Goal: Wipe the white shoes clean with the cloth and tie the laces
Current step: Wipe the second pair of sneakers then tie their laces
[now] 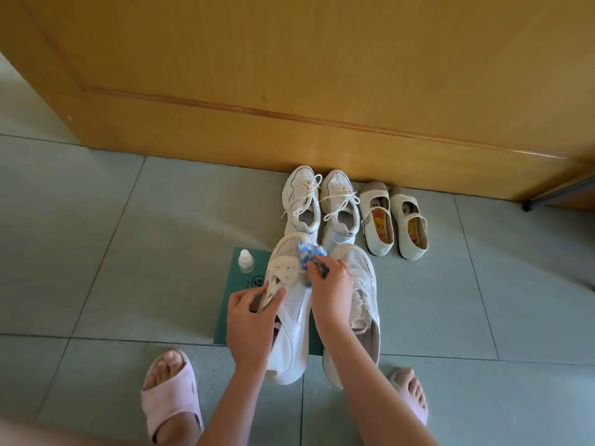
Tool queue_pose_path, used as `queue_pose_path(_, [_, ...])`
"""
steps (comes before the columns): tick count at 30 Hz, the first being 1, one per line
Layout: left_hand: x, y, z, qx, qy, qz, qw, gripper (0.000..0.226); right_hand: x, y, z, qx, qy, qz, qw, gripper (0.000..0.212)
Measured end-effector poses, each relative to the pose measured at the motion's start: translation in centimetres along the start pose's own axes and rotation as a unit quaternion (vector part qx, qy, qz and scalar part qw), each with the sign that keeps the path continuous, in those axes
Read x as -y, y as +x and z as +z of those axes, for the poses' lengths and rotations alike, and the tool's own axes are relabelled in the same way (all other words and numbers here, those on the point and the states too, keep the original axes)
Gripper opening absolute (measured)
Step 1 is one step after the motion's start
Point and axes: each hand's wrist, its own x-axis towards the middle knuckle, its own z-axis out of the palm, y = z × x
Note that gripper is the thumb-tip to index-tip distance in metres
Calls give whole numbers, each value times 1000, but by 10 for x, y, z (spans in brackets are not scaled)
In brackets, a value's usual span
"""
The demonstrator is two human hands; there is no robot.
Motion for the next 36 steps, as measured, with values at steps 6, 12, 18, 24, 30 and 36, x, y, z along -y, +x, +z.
queue_pose_path(6, [3,5,-4,15,-16,-2,1000,32,-3,-25,-3,11,42,37,998,23])
queue_pose_path(12, [3,6,-7,27,-13,-4,1000,33,-9,-42,-22,32,131,91,987,21])
queue_pose_path(18, [-2,6,-11,26,38,18,999,32,0,-9,-13,8,88,63,994,32])
queue_pose_path(24, [-7,5,-8,9,107,46,993,33,-21,-64,-5,34,74,63,995,32])
queue_pose_path(30, [-9,3,-3,-4,136,55,989,33,-30,-115,-12,43,86,75,993,27])
queue_pose_path(36, [-12,-4,5,-18,175,72,982,34,-37,-137,-21,91,101,123,983,26])
